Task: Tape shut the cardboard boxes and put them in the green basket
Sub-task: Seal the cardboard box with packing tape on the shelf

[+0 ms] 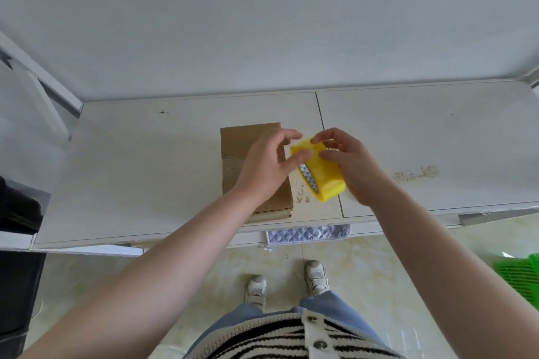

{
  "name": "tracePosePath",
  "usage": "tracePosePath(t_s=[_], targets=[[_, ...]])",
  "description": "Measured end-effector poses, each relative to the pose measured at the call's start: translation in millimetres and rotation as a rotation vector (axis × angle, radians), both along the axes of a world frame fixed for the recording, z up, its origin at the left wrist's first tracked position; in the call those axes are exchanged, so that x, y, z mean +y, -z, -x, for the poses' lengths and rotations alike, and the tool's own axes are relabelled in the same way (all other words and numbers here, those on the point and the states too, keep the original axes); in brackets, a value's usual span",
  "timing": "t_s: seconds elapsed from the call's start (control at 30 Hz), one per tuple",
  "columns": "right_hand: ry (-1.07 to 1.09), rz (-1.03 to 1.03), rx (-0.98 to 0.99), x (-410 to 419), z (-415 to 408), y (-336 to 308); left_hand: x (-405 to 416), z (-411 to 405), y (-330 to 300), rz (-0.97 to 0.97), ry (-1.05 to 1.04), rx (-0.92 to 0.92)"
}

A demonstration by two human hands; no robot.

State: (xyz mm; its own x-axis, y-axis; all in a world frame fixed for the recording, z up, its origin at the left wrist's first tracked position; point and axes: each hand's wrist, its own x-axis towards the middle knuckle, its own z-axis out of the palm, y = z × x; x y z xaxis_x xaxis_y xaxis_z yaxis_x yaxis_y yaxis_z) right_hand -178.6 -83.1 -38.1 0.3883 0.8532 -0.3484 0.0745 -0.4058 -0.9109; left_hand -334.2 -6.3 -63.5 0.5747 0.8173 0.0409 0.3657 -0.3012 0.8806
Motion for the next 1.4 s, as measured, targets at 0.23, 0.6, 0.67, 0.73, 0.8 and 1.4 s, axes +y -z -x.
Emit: tracePosePath(t_s=[0.23,0.6,0.67,0.73,0.8,1.4], targets=[[0.029,-0.187,0.064,-4,23,-7,-7,-9,-18,0.171,-0.330,-0.158],[0.100,-0.311,0.093,3,24,-3,-9,-13,-47,0.220,-0.278,-0.280],[0.098,-0.313,0.172,3,24,-4,-3,-11,-49,0.203,-0.276,-0.263],[0.081,-0.299,0.248,3,24,-6,1,-8,-50,0.156,-0.238,-0.221],[0.091,-0.260,0.255,5,25,-8,1,-5,-50,0.095,-0.208,-0.186],[0.286,-0.144,0.307,22,33,-20,3,-13,-50,-0.194,-0.229,-0.131]])
